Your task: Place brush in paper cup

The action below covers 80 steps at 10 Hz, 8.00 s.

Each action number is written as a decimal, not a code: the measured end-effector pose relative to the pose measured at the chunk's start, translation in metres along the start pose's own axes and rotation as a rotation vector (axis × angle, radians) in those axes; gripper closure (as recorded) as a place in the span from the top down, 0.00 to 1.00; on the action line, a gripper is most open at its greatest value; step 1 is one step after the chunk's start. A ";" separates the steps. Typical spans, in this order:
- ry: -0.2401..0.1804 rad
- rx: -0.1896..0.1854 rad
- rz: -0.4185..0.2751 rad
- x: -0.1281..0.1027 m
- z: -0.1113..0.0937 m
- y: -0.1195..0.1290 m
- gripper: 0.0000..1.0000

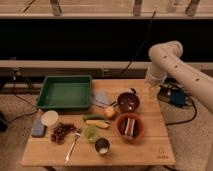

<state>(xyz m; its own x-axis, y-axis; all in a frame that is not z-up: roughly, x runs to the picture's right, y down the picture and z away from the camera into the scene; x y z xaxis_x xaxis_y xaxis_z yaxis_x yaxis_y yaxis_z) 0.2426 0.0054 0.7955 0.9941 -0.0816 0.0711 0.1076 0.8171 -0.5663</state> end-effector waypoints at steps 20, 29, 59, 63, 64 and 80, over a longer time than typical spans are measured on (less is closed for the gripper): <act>0.003 0.029 -0.314 -0.028 0.142 -0.091 0.65; 0.008 -0.068 -0.414 -0.048 0.165 -0.088 0.49; -0.033 0.183 -0.703 -0.241 -0.002 -0.023 0.00; -0.043 0.170 -0.708 -0.244 -0.004 -0.018 0.00; -0.043 0.168 -0.708 -0.244 -0.004 -0.018 0.00; -0.146 0.266 -0.957 -0.406 -0.038 -0.064 0.00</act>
<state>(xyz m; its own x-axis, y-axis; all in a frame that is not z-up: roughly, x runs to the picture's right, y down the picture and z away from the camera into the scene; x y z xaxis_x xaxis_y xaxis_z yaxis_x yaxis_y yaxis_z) -0.1679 -0.0350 0.7717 0.4773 -0.7147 0.5112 0.8372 0.5467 -0.0174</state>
